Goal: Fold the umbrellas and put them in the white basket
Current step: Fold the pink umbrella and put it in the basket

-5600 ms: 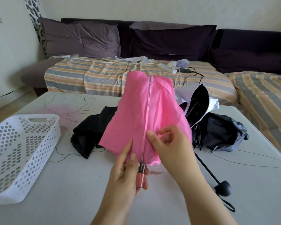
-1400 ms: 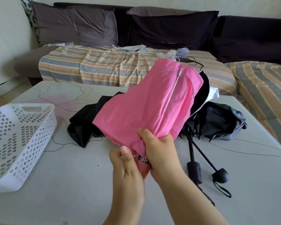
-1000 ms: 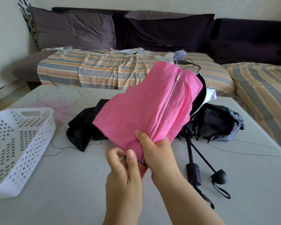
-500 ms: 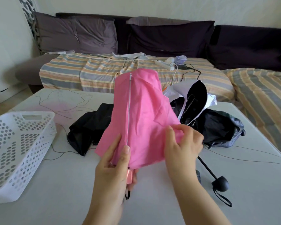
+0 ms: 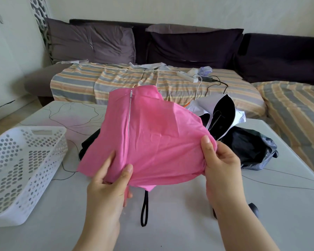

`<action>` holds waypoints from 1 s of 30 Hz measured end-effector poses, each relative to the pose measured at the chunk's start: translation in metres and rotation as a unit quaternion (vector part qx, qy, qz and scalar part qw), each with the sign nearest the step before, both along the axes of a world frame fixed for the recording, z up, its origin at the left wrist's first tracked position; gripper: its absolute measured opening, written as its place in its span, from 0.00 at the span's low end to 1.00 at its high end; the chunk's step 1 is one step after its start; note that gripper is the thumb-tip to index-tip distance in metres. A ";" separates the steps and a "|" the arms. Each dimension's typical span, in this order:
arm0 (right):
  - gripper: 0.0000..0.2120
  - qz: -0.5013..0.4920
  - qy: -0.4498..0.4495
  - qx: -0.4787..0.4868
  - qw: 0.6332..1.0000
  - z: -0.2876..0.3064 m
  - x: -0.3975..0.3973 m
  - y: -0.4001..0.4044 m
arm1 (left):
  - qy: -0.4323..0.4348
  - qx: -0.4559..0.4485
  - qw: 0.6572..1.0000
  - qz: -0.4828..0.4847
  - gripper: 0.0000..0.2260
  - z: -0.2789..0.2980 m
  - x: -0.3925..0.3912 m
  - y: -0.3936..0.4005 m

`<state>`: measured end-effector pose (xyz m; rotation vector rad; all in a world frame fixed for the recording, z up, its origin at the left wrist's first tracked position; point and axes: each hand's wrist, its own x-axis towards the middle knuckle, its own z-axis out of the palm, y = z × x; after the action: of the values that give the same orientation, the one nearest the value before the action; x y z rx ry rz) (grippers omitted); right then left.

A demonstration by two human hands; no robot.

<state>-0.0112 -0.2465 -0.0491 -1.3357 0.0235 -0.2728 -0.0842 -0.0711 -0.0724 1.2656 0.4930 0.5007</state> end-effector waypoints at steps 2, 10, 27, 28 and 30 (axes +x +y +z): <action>0.23 0.086 -0.008 0.028 0.996 0.003 -0.001 -0.003 | -0.005 -0.005 1.000 0.007 0.21 -0.002 0.001 0.002; 0.33 0.178 -0.040 -0.157 0.971 0.000 -0.013 0.011 | 0.003 0.000 1.000 0.008 0.19 -0.004 0.003 0.009; 0.16 0.133 0.060 0.007 0.989 0.000 -0.022 0.031 | 0.017 0.063 0.995 0.075 0.19 -0.014 0.013 -0.002; 0.16 0.156 0.098 -0.004 0.983 -0.001 -0.018 0.030 | 0.014 0.071 0.995 0.067 0.19 -0.016 0.014 -0.002; 0.22 0.165 0.122 0.021 0.978 -0.001 -0.011 0.029 | 0.010 0.090 0.995 0.041 0.20 -0.016 0.013 -0.002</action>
<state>-0.0223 -0.2173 -0.0498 -1.3014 0.0138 0.1729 -0.0709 -0.0731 -0.0887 1.4275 0.5270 0.6139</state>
